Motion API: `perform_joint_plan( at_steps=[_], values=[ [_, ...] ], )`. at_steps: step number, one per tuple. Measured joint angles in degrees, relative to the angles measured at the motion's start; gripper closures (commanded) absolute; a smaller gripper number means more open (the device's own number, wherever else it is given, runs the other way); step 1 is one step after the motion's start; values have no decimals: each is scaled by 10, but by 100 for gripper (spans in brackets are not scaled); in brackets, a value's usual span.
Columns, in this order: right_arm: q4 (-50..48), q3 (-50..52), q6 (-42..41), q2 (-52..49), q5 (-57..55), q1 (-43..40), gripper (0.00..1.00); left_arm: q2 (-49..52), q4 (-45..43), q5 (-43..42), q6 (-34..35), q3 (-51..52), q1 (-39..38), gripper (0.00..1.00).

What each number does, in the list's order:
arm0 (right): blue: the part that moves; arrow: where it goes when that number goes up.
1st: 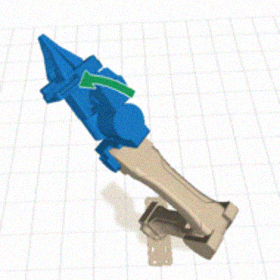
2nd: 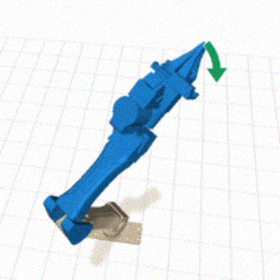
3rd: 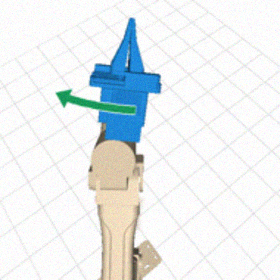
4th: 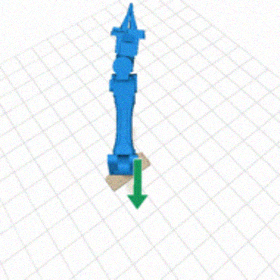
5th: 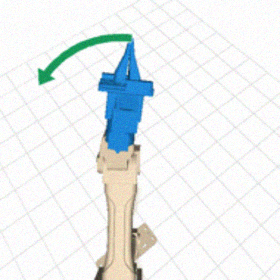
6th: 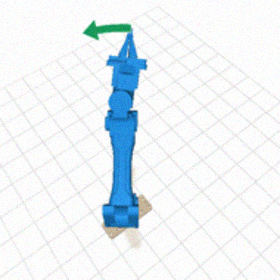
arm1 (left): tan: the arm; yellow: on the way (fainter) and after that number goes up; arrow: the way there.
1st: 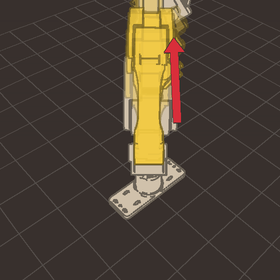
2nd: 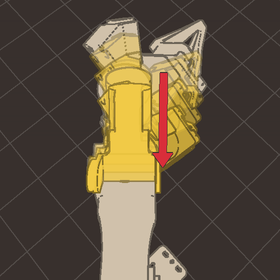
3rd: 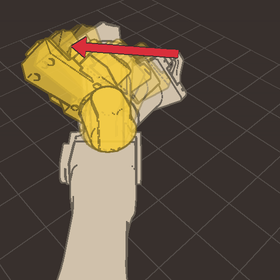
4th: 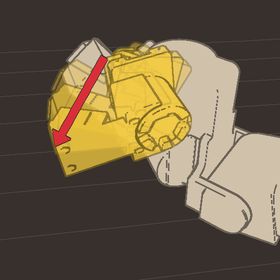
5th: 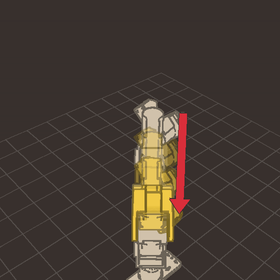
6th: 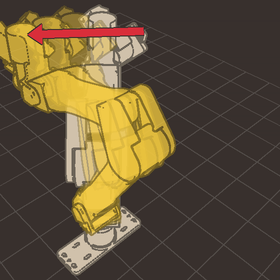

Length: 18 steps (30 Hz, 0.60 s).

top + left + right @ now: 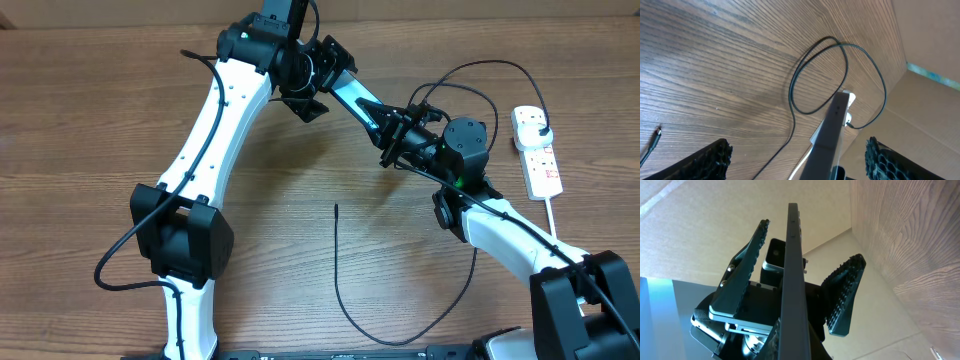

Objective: Plug charger to phone and switch on socket

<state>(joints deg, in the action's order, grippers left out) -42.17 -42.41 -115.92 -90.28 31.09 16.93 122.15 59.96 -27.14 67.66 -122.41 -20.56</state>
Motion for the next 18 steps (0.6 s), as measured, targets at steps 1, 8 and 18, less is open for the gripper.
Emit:
perform_joint_plan(
  at_steps=[1, 8, 18],
  values=[
    [0, 0, 0, 0, 0, 0, 96, 0, 0, 0, 0, 0, -1, 11],
    [0, 0, 0, 0, -2, 0, 96, 0, -2, 0, 0, 0, -5, 6],
    [0, 0, 0, 0, -19, 0, 96, 0, -27, 0, 9, 0, -5, 5]
  ],
)
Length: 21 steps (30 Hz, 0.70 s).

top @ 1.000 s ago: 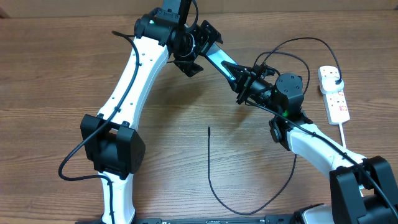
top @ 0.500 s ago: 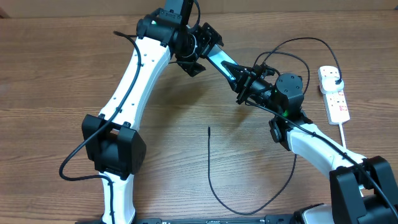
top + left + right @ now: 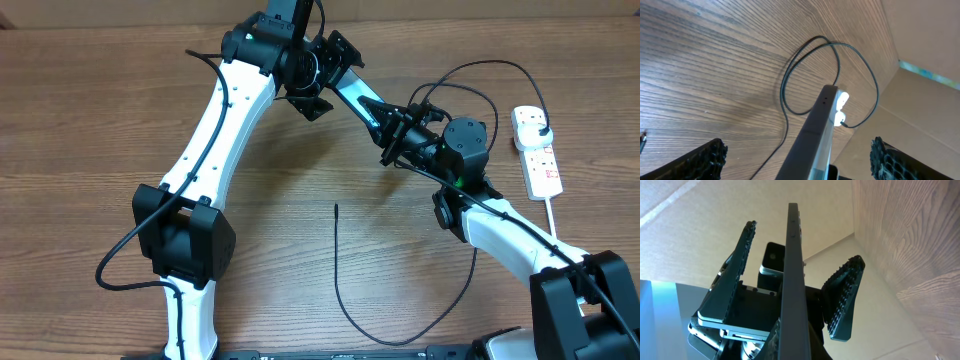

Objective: Plug charger to phone and switch on socket

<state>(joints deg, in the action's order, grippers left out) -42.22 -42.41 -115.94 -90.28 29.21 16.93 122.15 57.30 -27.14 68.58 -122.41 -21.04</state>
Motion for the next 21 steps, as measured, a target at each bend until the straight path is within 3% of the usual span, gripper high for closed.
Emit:
perform_joint_plan(
  at_steps=[6, 15, 21],
  values=[
    [3, 0, 0, 0, -12, 0, 96, 0, -6, 2, 5, 0, 0, 1],
    [52, 0, 0, 0, -11, 0, 96, 0, -6, 21, 5, 0, 2, 14],
    [49, 0, 0, 0, -11, 0, 96, 2, -12, -3, -10, 0, 14, 9]
  ],
)
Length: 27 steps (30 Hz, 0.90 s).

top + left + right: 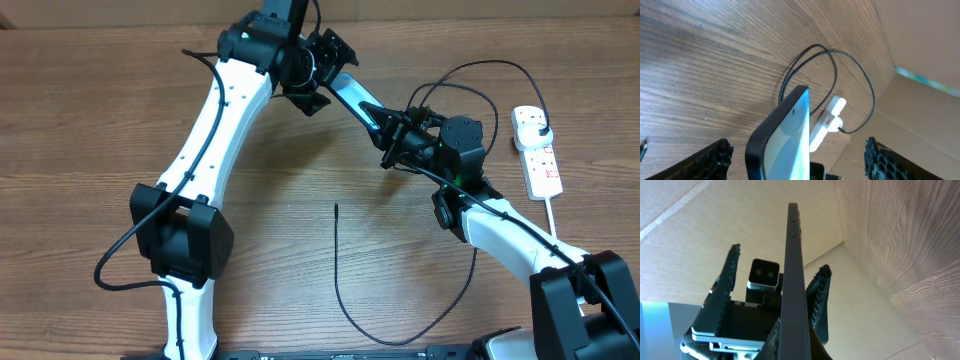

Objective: Plug charger to phone and switch on socket

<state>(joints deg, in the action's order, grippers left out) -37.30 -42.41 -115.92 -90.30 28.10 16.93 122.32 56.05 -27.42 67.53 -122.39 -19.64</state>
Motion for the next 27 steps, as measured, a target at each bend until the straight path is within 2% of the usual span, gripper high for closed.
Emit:
perform_joint_plan(
  at_steps=[6, 14, 20, 27],
  values=[
    [0, 0, 0, 0, 0, 0, 96, 15, -30, -46, -48, 0, 13, 9],
    [0, 0, 0, 0, -1, 0, 96, 28, -66, -101, -61, 0, 14, 9],
    [-1, 0, 0, 0, -14, 0, 96, 28, -66, -108, -61, 0, 14, 9],
    [-35, 0, 0, 0, -38, 0, 96, 28, -68, -99, -59, 0, 10, 13]
  ],
)
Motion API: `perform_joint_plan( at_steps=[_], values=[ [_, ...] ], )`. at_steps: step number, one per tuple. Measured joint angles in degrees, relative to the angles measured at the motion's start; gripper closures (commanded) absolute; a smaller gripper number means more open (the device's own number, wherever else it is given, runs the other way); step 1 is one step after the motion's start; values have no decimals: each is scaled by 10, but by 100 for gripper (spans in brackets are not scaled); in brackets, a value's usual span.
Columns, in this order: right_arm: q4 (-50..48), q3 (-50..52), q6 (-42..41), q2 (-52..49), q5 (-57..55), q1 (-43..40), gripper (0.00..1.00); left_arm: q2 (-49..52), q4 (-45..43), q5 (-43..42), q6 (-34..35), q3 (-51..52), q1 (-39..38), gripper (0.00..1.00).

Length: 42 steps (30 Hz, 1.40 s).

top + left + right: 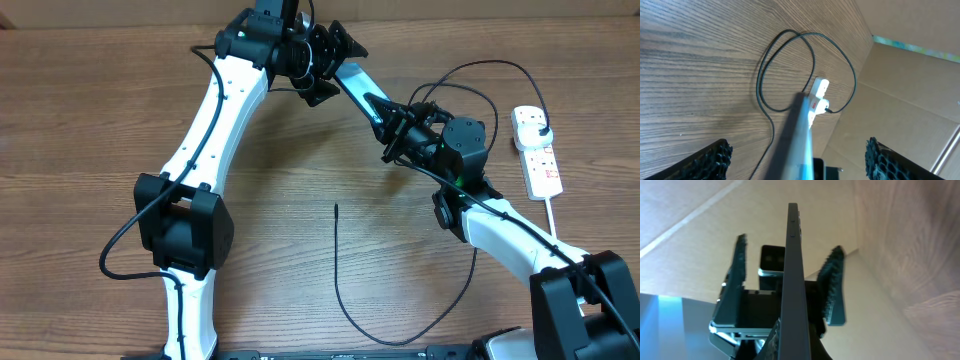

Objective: Plug charger to phone and switch on socket

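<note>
A dark phone (362, 98) hangs in the air over the far middle of the table, with my right gripper (397, 137) shut on its lower end. My left gripper (333, 66) is open, its fingers (707, 161) standing wide on both sides of the phone's upper end without touching it. The left wrist view shows the phone (799, 132) edge-on. It is also edge-on in the right wrist view, as the phone (792, 275), with the left fingers behind it. The black charger cable's free end (336, 208) lies on the table. A white socket strip (537, 150) lies at the right.
The charger cable (400, 338) loops along the near edge and up under my right arm. More black cable (480, 75) curls in loops left of the socket strip, ending in a plug (537, 123) seated in it. A cardboard wall (920, 75) stands behind the table.
My left gripper has shifted a little toward the far edge and turned. The phone now shows edge-on in the left wrist view instead of its screen. Both gripper states are unchanged.
At every earlier moment my right gripper held the phone up, and my left gripper stood open astride its far end. The left wrist turned and shifted slightly from moment to moment. The cable end stayed on the table.
</note>
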<state>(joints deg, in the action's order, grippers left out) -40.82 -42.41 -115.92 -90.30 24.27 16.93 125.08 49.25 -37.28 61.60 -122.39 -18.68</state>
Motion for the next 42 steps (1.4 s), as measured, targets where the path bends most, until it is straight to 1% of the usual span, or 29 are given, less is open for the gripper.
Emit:
perform_joint_plan(
  at_steps=[4, 12, 22, 27, 38, 42],
  values=[
    [-8, 0, 0, 0, -12, 0, 96, 0, -2, 7, 18, 0, -8, 15],
    [-10, 0, 0, 0, -31, 0, 96, 0, -29, 11, 41, 1, -18, 12],
    [-16, 0, 0, 0, -40, 0, 96, 0, -43, 13, 43, 3, -20, 14],
    [-16, 0, 0, 0, -41, 0, 96, 0, -61, 12, 44, 24, -20, 15],
    [-16, 0, 0, 0, -42, 0, 96, 0, -77, 9, 45, 32, -24, 13],
    [-16, 0, 0, 0, -42, 0, 96, 0, -100, 9, 45, 40, -26, 17]
  ],
)
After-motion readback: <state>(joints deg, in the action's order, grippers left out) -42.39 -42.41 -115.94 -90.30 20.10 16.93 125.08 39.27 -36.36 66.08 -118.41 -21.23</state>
